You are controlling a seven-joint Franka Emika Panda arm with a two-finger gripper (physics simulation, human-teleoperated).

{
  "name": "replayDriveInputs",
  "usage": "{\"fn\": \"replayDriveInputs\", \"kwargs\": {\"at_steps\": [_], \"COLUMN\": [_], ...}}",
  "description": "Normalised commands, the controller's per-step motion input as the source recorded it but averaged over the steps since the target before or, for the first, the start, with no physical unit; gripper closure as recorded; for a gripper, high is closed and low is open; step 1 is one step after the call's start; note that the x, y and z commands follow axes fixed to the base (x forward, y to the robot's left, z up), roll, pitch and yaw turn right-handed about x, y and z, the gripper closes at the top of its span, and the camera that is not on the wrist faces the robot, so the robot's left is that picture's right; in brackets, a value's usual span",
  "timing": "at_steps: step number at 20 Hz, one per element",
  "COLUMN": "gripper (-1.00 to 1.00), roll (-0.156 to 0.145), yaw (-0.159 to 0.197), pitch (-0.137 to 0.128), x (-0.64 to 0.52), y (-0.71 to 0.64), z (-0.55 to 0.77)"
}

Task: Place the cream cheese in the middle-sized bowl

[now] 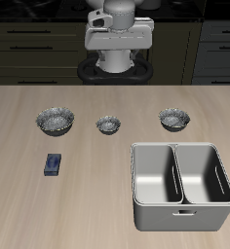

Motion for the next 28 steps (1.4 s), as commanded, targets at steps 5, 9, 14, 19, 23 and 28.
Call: {"fn": "replayDriveInputs", "kwargs": {"at_steps": [5,9,14,19,23,28], "gripper": [-1.00,-1.00,-1.00,-1.00,-1.00,-1.00], "roll": [-0.010,-0.019,-0.020,-0.002,-0.044,-0.034], "yaw": [0.020,0.036,0.009,0.005,-0.014,0.003], "pitch": [0.020,0.006,0.013,-0.044,-0.012,-0.014], "x": [0.13,0.10,0.16,0.06,0.04,-0.01], "y": [-0.32,-0.31,-0.42,-0.35,-0.28,-0.31], "z": [-0.01,-0.09,-0.02,0.20,0.16,0.12]}}
